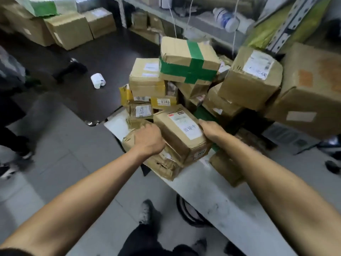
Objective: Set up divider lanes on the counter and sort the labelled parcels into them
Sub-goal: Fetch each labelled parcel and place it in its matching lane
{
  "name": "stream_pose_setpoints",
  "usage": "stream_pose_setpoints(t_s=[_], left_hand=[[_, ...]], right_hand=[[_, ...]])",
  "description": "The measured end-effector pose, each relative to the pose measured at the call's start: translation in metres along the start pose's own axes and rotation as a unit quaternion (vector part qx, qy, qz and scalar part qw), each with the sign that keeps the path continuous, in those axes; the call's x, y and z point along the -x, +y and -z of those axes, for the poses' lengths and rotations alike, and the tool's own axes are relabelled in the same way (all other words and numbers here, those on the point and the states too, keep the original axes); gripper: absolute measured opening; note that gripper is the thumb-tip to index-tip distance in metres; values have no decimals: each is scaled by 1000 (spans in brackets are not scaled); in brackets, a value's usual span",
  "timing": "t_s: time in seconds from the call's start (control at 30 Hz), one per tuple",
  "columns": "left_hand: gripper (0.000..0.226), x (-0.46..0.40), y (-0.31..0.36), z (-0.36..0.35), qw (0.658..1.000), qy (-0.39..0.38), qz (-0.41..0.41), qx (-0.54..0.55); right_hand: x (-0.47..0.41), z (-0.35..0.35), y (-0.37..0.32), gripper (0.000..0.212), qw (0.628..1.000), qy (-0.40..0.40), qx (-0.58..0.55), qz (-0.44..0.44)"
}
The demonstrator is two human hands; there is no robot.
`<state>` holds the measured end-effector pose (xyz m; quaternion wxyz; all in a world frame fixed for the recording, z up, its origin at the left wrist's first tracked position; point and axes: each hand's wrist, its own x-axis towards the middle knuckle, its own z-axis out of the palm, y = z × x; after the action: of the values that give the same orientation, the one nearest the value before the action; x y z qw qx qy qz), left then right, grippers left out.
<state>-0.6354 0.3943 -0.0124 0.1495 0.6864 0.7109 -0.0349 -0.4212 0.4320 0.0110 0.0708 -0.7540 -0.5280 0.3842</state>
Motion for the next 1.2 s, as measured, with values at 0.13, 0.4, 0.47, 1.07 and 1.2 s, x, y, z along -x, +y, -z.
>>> stream_pose_setpoints(t_s=[0.13,0.4,0.47,1.07,1.2], left_hand=[[23,-17,-12,-1,987,-22,-13,160],[32,-5,1,-18,904,44,-29,423],[44,8,10,-15,884,66,-32,462],[70,302,189,-63,605,-324,-235,689],[33,363,244,-66,596,-358,-265,669]], right_hand=[[4,-5,-9,65,995,-8,-90,-37],[62,-22,19,80,964,100,-247,0],[83,-24,29,70,957,128,-261,17],[403,-19,256,33,744,406,-530,-21],[475,-2,298,27,714,443,-542,-22]])
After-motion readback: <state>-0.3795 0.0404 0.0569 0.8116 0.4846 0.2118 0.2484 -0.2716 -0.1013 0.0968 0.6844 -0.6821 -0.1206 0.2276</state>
